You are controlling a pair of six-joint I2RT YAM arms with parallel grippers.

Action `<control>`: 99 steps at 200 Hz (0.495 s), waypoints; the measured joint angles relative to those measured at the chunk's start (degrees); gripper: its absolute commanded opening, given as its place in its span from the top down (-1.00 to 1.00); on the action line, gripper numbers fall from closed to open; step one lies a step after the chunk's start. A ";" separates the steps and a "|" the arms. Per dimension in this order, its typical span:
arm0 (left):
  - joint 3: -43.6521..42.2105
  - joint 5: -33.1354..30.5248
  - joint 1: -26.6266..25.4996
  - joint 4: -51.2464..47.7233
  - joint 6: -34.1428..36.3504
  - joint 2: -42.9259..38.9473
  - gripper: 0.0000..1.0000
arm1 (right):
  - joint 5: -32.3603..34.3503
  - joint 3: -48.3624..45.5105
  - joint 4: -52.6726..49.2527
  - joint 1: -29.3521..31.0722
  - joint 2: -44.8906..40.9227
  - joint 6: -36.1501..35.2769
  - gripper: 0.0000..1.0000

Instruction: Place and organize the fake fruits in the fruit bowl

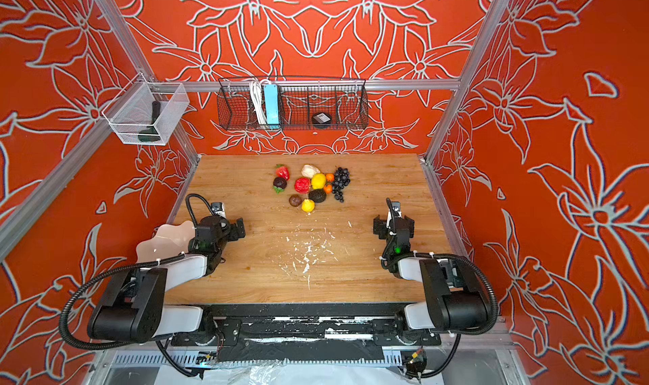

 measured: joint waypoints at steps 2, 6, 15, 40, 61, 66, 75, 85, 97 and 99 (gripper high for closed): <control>0.00 0.00 0.00 0.00 -0.02 0.00 -0.97 | 0.00 0.00 0.00 0.00 0.00 -0.02 -0.95; 0.00 0.11 0.00 -0.02 -0.02 0.00 -0.98 | -0.02 0.00 -0.02 0.00 0.00 0.00 -0.95; 0.00 0.31 0.00 -0.02 0.00 0.00 -0.98 | -0.17 0.04 -0.15 -0.04 0.02 0.04 -0.95; 0.00 0.55 0.00 -0.02 0.00 0.00 -0.98 | -1.07 0.26 -0.61 -0.55 0.07 0.17 -0.95; 0.00 0.63 0.00 -0.04 0.00 0.00 -0.98 | -1.16 0.26 -0.81 -0.68 0.09 0.17 -0.95; 0.00 0.66 0.00 -0.02 0.00 0.00 -0.98 | -1.18 0.26 -0.81 -0.70 0.09 0.17 -0.95; 0.00 0.72 0.00 -0.04 0.00 0.00 -0.98 | -1.20 0.26 -0.81 -0.70 0.09 0.17 -0.95; 0.00 0.79 0.00 -0.04 0.00 0.00 -0.97 | -1.20 0.26 -0.83 -0.72 0.09 0.17 -0.95; 0.00 0.79 0.00 -0.04 0.00 0.00 -0.98 | -1.25 0.26 -0.81 -0.72 0.09 0.17 -0.95; 0.00 0.79 0.00 -0.04 0.00 0.00 -0.98 | -1.27 0.26 -0.81 -0.72 0.09 0.17 -0.95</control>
